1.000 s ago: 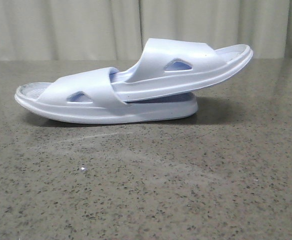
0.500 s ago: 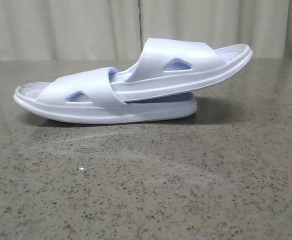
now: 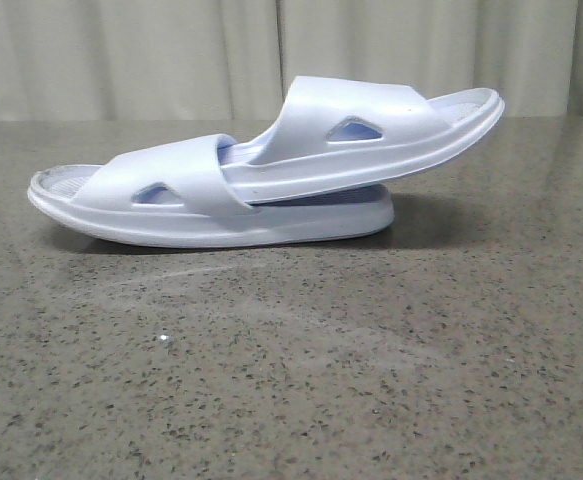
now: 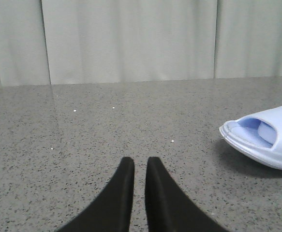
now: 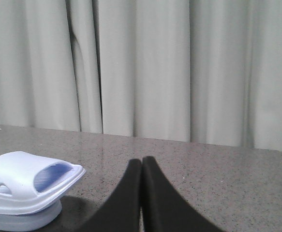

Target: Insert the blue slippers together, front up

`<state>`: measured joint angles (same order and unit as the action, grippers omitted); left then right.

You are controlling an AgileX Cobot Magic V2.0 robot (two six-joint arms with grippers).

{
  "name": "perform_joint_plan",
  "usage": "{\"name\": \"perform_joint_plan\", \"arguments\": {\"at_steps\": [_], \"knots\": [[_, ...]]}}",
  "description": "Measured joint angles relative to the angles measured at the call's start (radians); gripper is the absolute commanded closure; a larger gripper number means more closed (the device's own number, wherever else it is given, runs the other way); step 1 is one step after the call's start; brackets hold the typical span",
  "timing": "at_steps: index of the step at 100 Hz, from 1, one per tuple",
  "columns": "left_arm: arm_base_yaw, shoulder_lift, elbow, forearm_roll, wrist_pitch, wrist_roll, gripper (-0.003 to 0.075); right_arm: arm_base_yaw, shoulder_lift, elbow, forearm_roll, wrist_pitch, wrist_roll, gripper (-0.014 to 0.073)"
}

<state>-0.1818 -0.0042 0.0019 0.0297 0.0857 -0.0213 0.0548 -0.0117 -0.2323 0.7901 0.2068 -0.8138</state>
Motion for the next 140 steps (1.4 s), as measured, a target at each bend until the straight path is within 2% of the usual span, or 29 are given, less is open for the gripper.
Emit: {"name": "perform_joint_plan", "arguments": {"at_steps": [11,18,23,40,46,52,67,79,140], "knots": [[0.0,0.0,0.0,0.0,0.0,0.0,0.0704,0.0,0.0,0.004,-0.029,-0.002,0.002,0.0701],[0.0,0.0,0.0,0.0,0.0,0.0,0.0704,0.0,0.0,0.015,-0.102,-0.002,0.062,0.0701],[0.0,0.0,0.0,0.0,0.0,0.0,0.0704,0.0,0.0,0.026,-0.191,-0.004,0.164,0.0701],[0.0,0.0,0.0,0.0,0.0,0.0,0.0704,0.0,0.0,0.088,-0.6,-0.006,0.651,0.0701],[0.0,0.0,0.0,0.0,0.0,0.0,0.0704,0.0,0.0,0.119,-0.7,-0.015,0.749,0.0701],[0.0,0.0,0.0,0.0,0.0,0.0,0.0704,0.0,0.0,0.149,-0.744,-0.035,0.803,0.0701],[0.0,0.0,0.0,0.0,0.0,0.0,0.0704,0.0,0.0,0.238,-0.781,-0.121,0.85,0.0701],[0.0,0.0,0.0,0.0,0.0,0.0,0.0704,0.0,0.0,0.242,-0.79,-0.172,0.873,0.0701],[0.0,0.0,0.0,0.002,-0.001,0.0,0.0704,0.0,0.0,0.242,-0.799,-0.189,0.884,0.0701]]}}
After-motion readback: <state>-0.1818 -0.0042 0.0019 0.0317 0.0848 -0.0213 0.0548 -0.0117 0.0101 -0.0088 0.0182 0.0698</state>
